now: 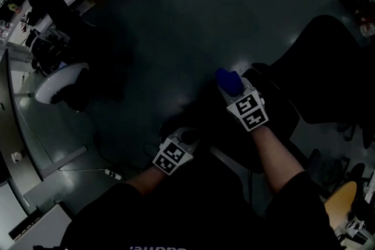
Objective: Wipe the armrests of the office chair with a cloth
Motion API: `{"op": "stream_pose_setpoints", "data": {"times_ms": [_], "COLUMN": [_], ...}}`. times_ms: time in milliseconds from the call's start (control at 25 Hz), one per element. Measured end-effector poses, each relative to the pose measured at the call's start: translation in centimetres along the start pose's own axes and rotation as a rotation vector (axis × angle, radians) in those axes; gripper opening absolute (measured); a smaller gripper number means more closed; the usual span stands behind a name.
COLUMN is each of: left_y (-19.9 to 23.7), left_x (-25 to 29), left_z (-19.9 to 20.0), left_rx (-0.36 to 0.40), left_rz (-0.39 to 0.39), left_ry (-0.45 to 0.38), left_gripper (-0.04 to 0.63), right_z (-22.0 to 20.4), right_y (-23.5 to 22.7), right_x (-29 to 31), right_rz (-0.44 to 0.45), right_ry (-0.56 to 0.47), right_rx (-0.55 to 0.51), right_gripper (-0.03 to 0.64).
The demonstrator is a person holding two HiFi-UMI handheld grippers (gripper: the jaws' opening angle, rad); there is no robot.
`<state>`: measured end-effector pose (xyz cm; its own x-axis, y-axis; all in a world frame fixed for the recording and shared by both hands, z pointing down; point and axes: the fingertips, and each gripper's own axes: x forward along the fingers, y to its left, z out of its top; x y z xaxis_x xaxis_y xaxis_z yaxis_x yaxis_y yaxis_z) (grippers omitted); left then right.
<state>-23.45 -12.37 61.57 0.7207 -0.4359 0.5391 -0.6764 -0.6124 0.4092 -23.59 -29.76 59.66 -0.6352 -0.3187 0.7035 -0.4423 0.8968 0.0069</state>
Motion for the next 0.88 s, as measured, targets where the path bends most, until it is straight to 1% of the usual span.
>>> {"op": "stream_pose_setpoints", "data": {"times_ms": [160,320,640,880], "left_y": [-0.1,-0.3,-0.6,-1.3], "left_x": [-0.1,-0.3,-0.3,-0.4], "left_z": [0.0,-0.3,-0.6,-0.9], "left_rx": [0.018,0.035,0.063,0.110], "left_rz": [-0.018,-0.043,-0.074,-0.096], "left_ry": [0.001,0.007,0.016,0.043], "left_gripper": [0.017,0.017,0.017,0.017], "right_z": [0.1,-0.3,-1.2,-2.3], "right_y": [3.2,7.2,13.6,16.5], "right_x": [-0.1,-0.3,-1.5,-2.5], "right_rz": [0.026,0.055,0.106,0.113], "right_ry": [0.009,0.040,0.051,0.036], "right_rx": [-0.019,-0.038,0.021,0.098], "right_gripper": [0.081,0.081,0.081,0.081]}}
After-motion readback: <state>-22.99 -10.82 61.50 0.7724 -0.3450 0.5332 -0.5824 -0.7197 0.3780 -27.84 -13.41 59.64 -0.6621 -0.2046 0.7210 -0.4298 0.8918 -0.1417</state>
